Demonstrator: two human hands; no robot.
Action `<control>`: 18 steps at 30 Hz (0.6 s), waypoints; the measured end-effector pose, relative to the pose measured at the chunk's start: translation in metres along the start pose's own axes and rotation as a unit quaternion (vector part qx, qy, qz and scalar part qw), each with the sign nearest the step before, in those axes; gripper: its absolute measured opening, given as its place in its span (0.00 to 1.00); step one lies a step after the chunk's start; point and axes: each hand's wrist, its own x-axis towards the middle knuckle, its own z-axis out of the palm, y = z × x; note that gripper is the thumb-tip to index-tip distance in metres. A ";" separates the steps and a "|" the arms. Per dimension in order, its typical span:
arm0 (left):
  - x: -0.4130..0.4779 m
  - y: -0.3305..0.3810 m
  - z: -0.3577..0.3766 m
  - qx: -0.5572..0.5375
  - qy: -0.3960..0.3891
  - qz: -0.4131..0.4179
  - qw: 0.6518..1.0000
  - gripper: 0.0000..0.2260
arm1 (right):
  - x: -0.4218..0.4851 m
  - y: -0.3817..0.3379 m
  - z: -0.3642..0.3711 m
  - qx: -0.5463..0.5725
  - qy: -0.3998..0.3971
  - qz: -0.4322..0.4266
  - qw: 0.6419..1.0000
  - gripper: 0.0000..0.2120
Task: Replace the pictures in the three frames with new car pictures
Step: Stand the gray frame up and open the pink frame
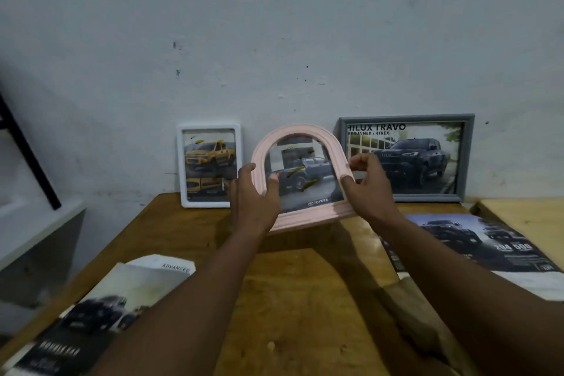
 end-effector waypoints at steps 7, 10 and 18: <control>-0.066 -0.001 -0.014 -0.076 -0.080 -0.109 0.988 0.11 | -0.047 -0.022 -0.026 0.010 0.036 0.042 0.998 0.14; -0.079 -0.003 -0.012 -0.070 -0.147 -0.147 0.976 0.15 | -0.049 -0.047 -0.040 -0.047 0.047 0.040 0.997 0.14; -0.057 0.044 -0.013 -0.058 -0.193 -0.083 0.976 0.23 | -0.068 -0.123 -0.030 -0.406 -0.042 -0.016 0.913 0.20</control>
